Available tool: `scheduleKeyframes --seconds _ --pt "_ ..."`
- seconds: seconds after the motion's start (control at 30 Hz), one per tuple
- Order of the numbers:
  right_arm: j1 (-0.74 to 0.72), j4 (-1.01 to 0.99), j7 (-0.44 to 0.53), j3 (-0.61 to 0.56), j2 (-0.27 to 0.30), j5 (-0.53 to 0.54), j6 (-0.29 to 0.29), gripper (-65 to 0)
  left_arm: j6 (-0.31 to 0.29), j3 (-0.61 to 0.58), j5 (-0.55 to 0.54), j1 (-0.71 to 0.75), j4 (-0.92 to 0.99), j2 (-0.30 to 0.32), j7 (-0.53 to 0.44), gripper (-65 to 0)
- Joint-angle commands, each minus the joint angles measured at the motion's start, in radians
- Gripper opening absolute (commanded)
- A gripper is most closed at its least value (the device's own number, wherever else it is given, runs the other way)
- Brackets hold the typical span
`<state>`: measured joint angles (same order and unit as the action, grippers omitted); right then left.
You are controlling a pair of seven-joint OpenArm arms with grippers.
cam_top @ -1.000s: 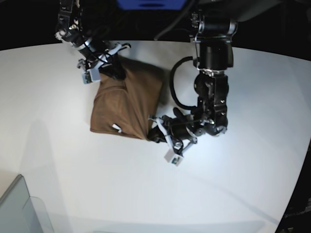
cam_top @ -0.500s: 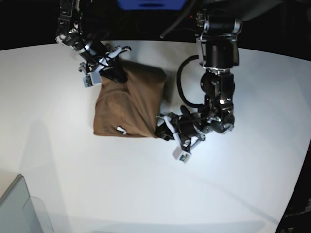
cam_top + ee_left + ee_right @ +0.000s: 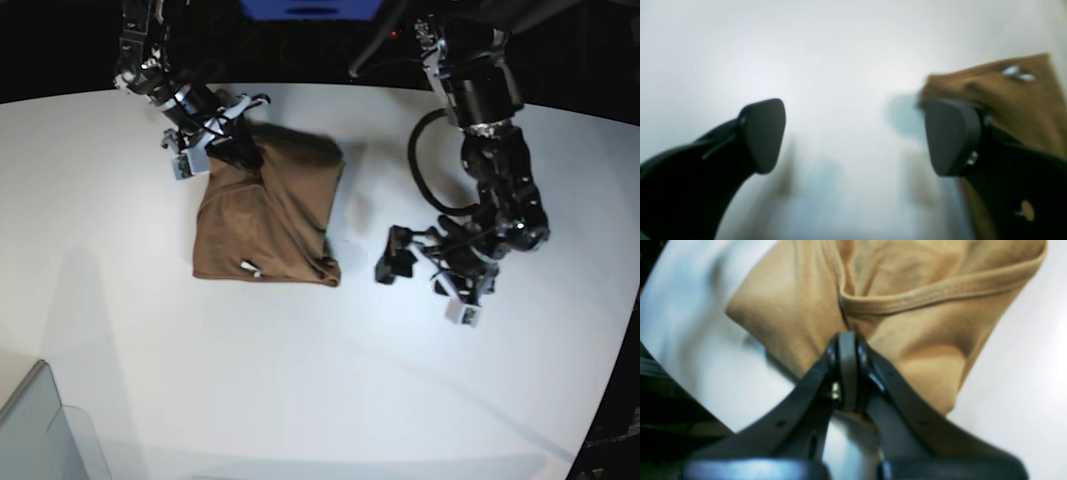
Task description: Layout the t-shirt on the table in an organized manner, then fold the t-shirt properly
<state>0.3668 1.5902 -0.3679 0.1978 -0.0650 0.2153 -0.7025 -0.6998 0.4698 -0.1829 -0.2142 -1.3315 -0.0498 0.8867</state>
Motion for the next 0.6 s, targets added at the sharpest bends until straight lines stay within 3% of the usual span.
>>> scheduleKeyframes --seconds 0.0,0.27,0.57 --pt "0.005 0.031 -0.015 0.007 0.003 -0.017 0.004 -65.0 0.002 0.03 -0.017 0.003 -0.053 0.018 0.007 0.0" --pt "0.031 0.223 -0.019 0.006 -0.003 -0.012 0.004 -65.0 0.002 0.217 -0.046 0.206 -0.346 0.124 0.107 0.0" --pt "0.097 0.322 -0.019 0.064 -0.002 -0.012 0.004 -65.0 0.002 0.381 -0.363 0.502 -0.518 0.206 0.11 0.0"
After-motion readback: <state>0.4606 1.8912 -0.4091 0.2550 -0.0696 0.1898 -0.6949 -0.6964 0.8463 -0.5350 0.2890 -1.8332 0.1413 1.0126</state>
